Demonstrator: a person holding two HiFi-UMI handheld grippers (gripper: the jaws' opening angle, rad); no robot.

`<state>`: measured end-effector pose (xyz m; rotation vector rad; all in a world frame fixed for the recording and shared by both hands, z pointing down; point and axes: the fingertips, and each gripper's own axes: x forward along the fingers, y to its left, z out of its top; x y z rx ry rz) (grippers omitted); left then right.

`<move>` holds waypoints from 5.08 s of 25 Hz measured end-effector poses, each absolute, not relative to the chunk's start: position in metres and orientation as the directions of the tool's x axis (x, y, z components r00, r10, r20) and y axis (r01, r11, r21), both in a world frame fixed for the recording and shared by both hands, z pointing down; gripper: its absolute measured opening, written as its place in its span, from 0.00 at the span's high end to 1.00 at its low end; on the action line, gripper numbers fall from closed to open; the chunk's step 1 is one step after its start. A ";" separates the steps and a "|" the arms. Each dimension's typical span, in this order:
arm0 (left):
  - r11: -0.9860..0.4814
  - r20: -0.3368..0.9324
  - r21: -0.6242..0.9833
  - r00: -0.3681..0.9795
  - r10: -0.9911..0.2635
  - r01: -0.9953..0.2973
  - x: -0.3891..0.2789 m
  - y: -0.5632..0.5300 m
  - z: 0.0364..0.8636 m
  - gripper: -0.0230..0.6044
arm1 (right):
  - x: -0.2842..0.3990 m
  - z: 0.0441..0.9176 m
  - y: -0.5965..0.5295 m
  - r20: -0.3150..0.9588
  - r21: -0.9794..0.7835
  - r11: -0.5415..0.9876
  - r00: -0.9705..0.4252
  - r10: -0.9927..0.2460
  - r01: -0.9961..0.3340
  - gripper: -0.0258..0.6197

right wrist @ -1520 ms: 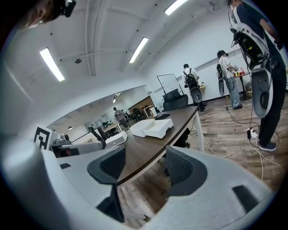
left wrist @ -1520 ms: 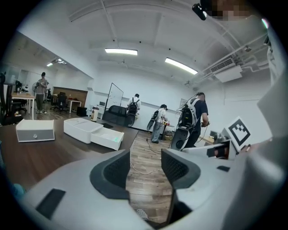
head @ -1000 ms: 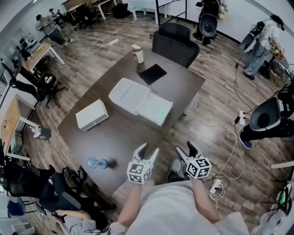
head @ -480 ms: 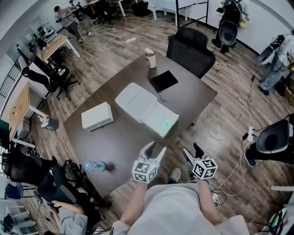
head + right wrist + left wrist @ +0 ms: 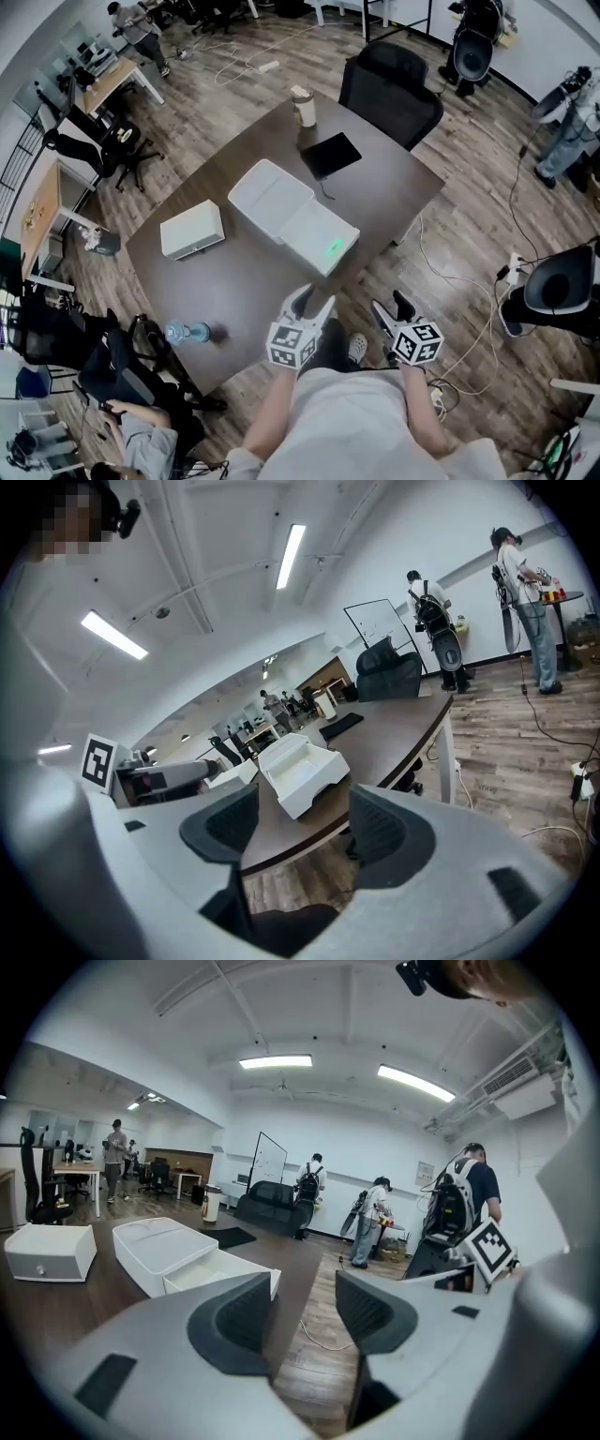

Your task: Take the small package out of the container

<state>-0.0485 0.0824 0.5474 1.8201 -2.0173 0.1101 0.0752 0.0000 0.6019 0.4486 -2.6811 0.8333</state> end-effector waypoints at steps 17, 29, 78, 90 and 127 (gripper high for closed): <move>0.125 0.417 0.198 -0.032 -0.908 -0.972 -0.093 0.030 0.561 0.63 | 0.014 0.612 -0.035 0.410 -0.468 0.813 -0.900 -0.146 -0.345 0.49; 0.145 0.405 0.239 -0.037 -0.914 -0.960 -0.173 0.001 0.554 0.63 | -0.066 0.607 -0.069 0.461 -0.449 0.826 -0.880 -0.112 -0.341 0.49; -0.996 0.955 -0.028 0.292 -0.052 -0.084 -0.163 -0.032 0.725 0.50 | -0.024 0.632 -0.066 0.541 -0.397 0.776 -0.808 -0.232 -0.489 0.49; -0.999 0.976 0.025 0.219 0.018 -0.026 -0.168 -0.033 0.747 0.49 | -0.021 0.632 -0.062 0.543 -0.407 0.765 -0.806 -0.238 -0.500 0.50; -1.000 0.977 0.006 0.212 0.002 -0.018 -0.166 -0.037 0.757 0.48 | 0.009 0.660 -0.041 0.617 -0.413 0.723 -0.754 -0.225 -0.553 0.55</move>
